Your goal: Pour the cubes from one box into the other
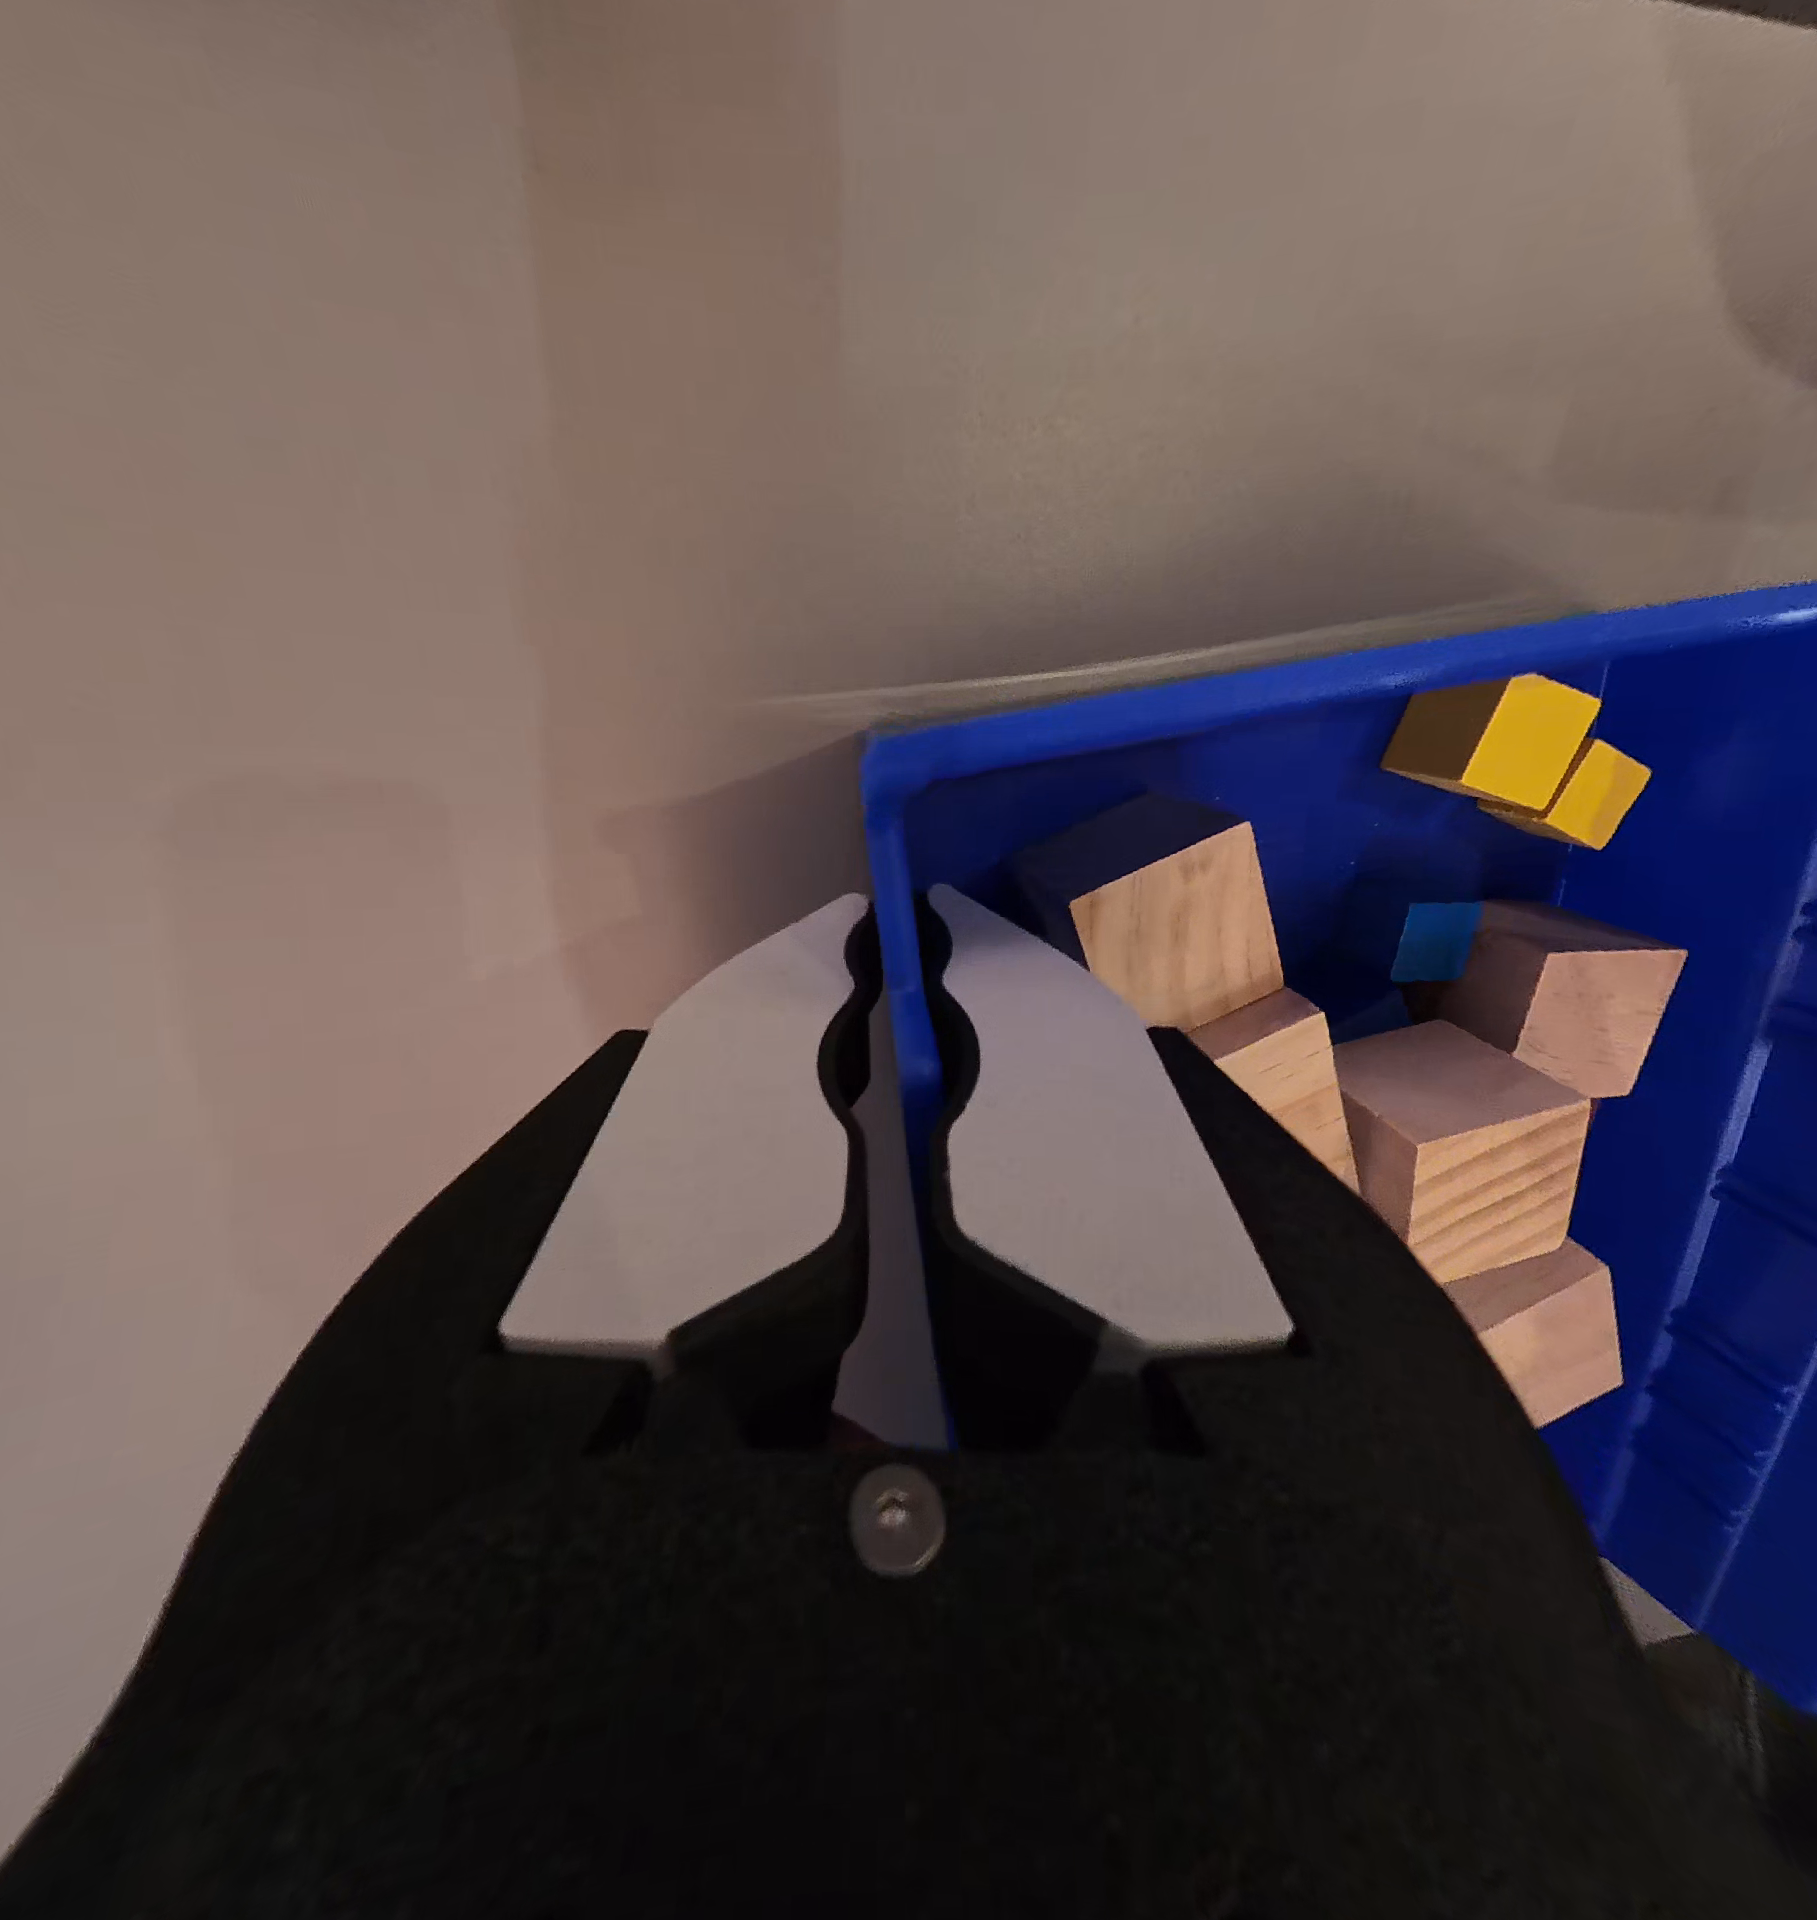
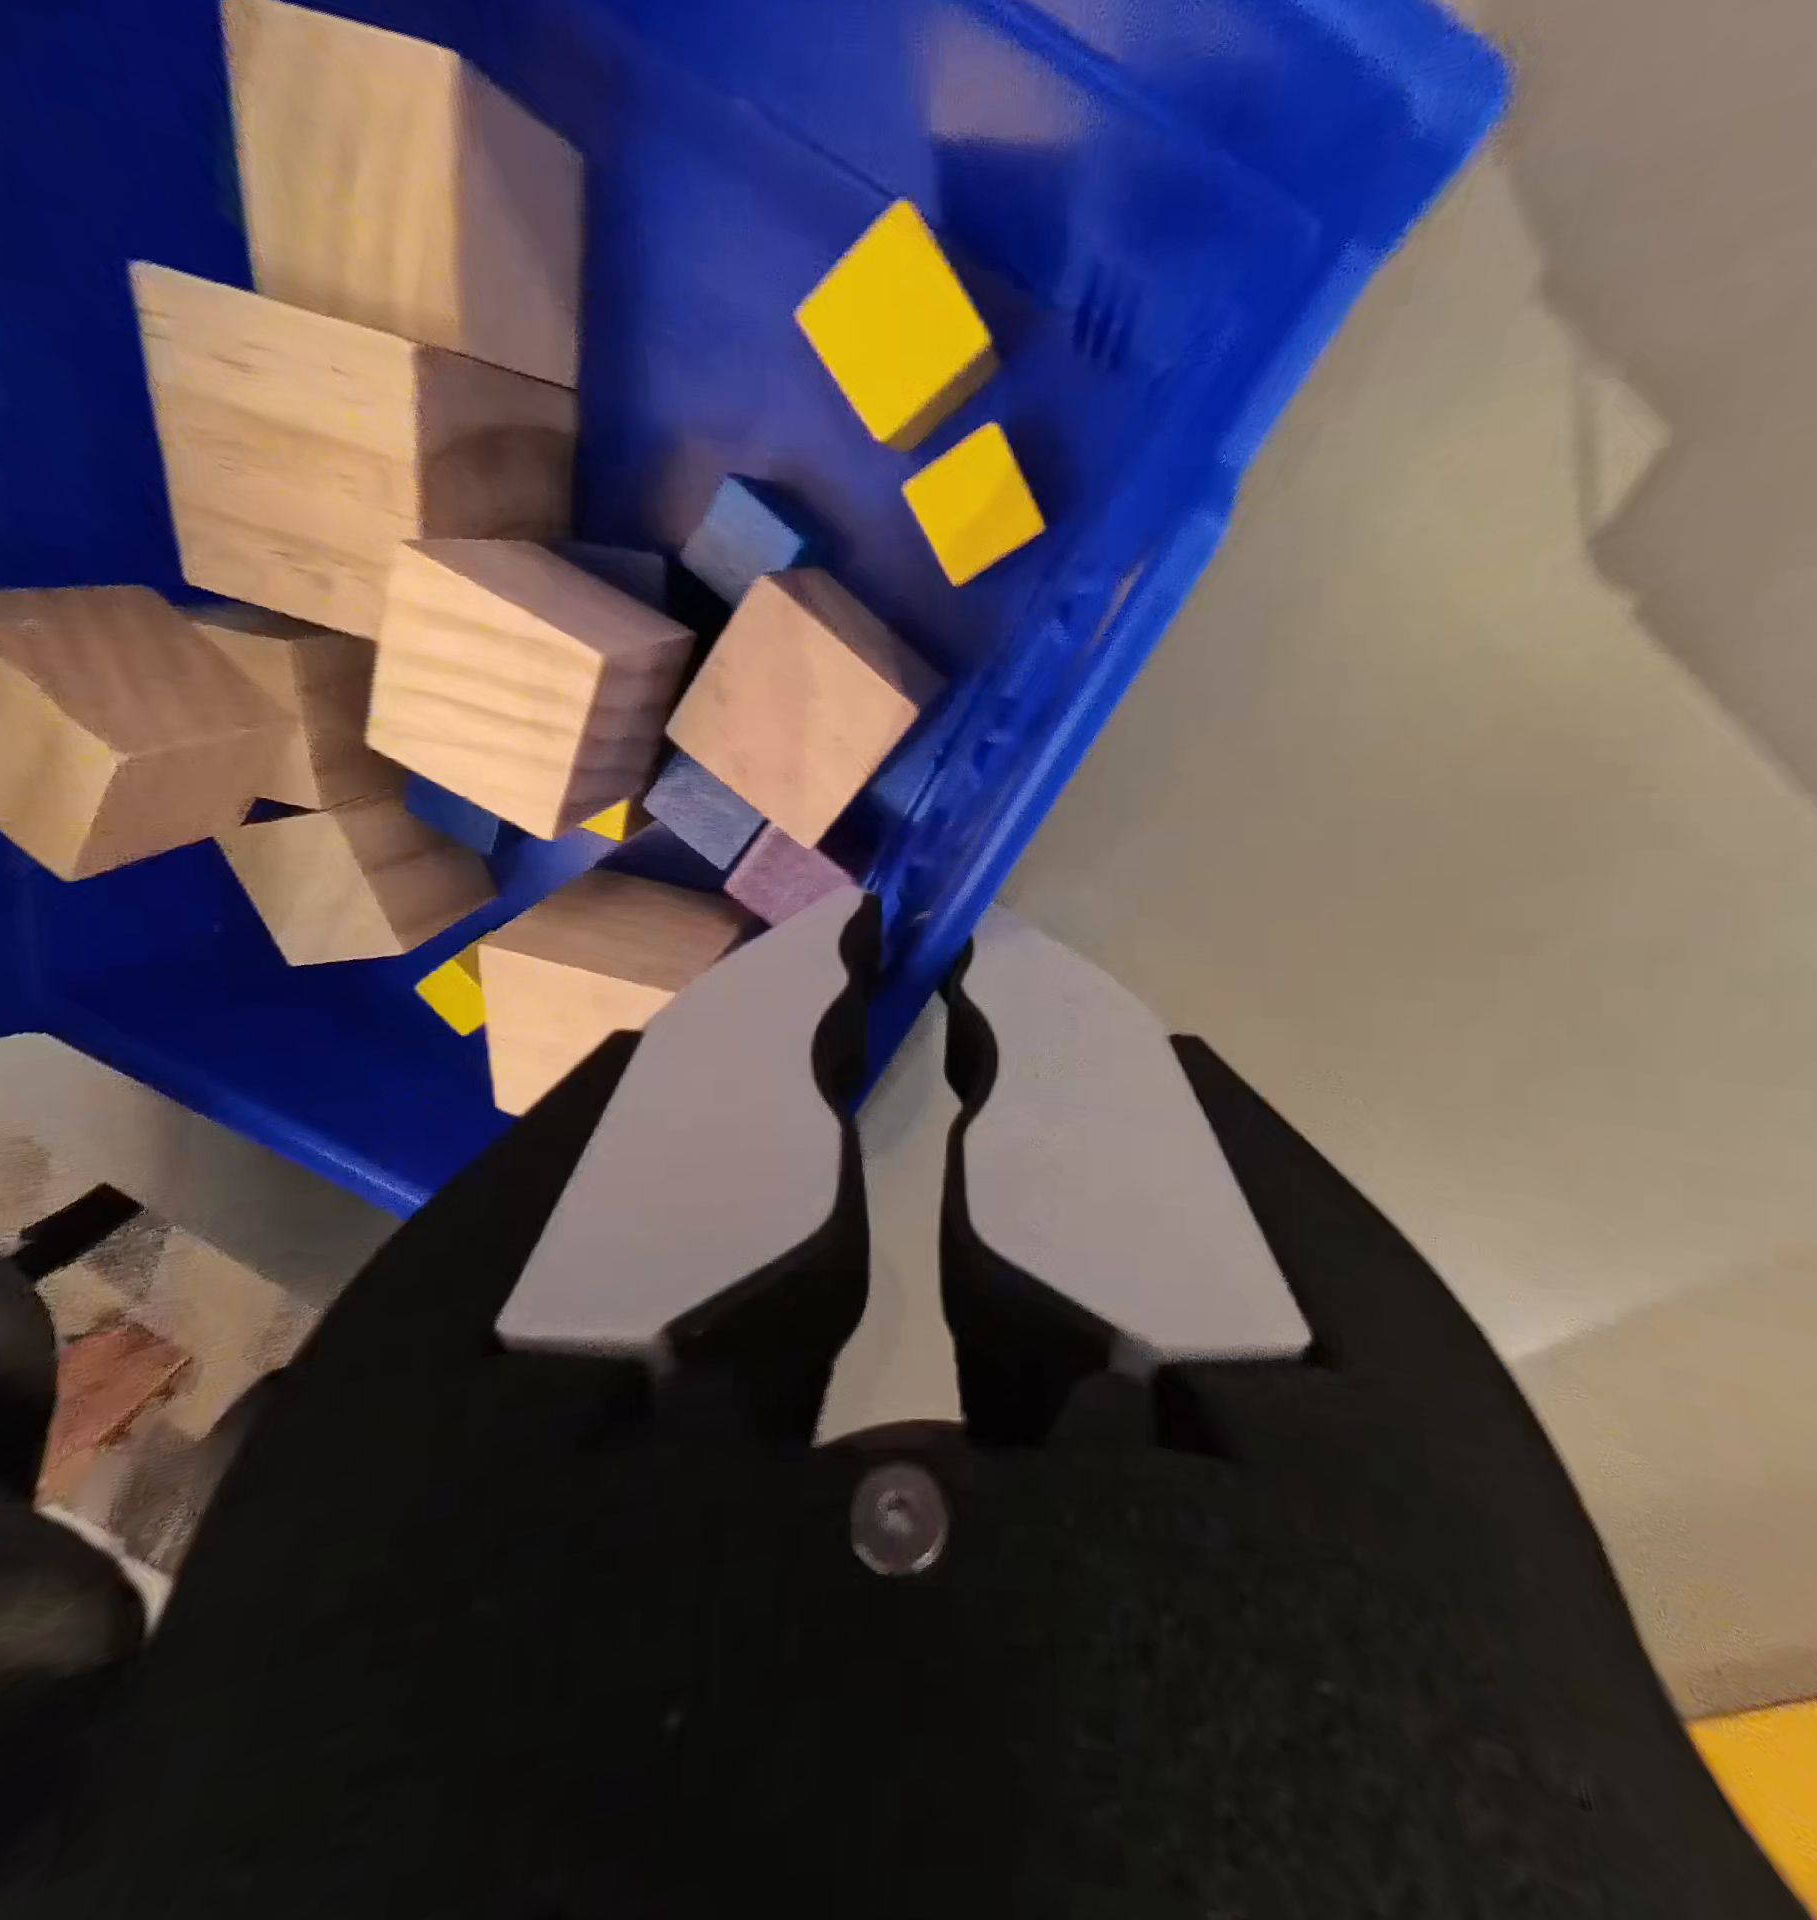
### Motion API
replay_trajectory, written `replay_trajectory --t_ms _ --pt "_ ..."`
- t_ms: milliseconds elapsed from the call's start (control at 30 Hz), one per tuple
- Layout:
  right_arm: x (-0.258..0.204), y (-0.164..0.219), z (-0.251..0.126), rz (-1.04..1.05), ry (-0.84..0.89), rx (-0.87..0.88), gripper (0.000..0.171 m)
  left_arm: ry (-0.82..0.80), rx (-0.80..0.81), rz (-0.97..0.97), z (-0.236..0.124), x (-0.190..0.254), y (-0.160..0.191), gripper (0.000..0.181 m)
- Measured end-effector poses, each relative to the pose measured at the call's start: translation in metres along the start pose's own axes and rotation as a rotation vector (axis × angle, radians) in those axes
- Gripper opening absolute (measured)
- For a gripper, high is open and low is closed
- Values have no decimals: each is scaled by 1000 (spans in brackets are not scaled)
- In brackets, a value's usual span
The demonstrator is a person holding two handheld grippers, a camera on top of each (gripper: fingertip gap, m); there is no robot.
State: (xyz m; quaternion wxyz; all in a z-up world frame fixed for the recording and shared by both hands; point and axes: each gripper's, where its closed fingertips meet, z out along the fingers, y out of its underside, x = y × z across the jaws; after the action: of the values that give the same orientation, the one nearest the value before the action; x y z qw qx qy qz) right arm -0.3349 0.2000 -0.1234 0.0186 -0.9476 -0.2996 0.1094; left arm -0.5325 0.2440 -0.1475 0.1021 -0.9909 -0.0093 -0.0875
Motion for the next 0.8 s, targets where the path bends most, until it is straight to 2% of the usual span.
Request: replay_trajectory --t_ms 167,333,500,667,800 --pt "9 6 -3 26 52 -14 6 -9 -2 -11 0 9 7 5" --pt "39 35 -25 54 79 -47 5 2 -8 71 -6 53 15 5" --pt "81 76 -71 103 108 -44 5 22 -14 165 -28 126 9 4" --pt "141 130 -121 170 151 3 5 54 -13 283 -43 222 -3 5" --pt "186 165 -115 278 120 87 4 14 -2 352 -30 279 -7 5"
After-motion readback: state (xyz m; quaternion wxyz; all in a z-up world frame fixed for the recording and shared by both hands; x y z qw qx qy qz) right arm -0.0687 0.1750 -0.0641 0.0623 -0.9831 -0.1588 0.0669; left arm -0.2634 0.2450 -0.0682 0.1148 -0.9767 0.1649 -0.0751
